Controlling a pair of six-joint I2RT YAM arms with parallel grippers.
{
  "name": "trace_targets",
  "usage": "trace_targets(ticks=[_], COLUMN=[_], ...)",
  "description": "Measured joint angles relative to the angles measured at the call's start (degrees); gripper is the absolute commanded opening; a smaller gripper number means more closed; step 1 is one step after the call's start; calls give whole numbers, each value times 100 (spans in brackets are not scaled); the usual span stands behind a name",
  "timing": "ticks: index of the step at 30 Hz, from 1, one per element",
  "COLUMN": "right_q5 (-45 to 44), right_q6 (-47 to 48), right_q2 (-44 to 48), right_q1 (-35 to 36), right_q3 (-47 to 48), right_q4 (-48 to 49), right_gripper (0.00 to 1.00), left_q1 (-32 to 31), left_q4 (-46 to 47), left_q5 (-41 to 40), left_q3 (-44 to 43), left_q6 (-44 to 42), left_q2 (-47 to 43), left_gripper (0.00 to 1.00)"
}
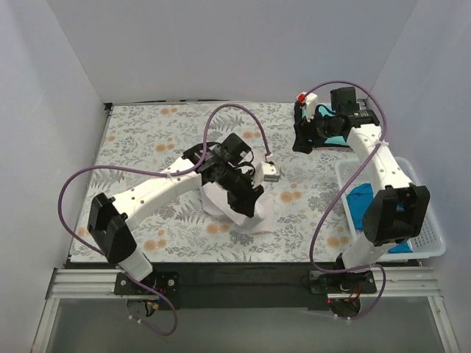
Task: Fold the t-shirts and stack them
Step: Flatten the tshirt out
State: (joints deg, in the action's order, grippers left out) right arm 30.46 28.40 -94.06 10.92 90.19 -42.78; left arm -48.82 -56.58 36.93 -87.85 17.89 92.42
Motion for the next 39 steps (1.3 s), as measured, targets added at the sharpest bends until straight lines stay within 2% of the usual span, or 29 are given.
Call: trace_targets(ticks=[1,4,6,9,12,14,15,16,22,27,34,39], right_q5=[17,59,72,33,-48,-144,-201,-245,-374,-446,-612,-813], right_q6=[28,205,337,457,483,476,452,411,-7,-264,-308,-271], right_q2=[13,105,199,262,175,-37,-195,-378,-1589,-2190,-2605,-2684], right_q1=[-127,-201,-96,184,549,785,894,994,1224,1427,1742,1692], right_q3=[-44,-304,-520,-669,-636,-507,-415,-313,551,1073,1132,826], right_q4=[-105,-330,-487,-667,-688,-695,-671,-649,-529,-343,-210,-136], right_gripper=[72,77,78,77,75,75,75,75,74,74,72,65], left_q1=[-50,195,643,1685,2726,2973,2990,2962,2669,2448,1849,1471], left_q4=[-125,-197,-192,-33,332,498,531,562,1029,1484,2076,2374], left_q5=[20,20,103,173,-98,-291,-330,-326,-315,-516,-1366,-2068], left_q3=[92,424,588,704,1086,1386,1499,1572,1690,1709,1711,1711], left_q6=[-114,-166,-101,83,354,426,442,435,404,595,1106,1421], left_q2=[-2,-50,-131,-332,-684,-846,-868,-848,-566,-92,741,1191], left_gripper=[35,48,49,49,50,50,52,59,60,60,60,59])
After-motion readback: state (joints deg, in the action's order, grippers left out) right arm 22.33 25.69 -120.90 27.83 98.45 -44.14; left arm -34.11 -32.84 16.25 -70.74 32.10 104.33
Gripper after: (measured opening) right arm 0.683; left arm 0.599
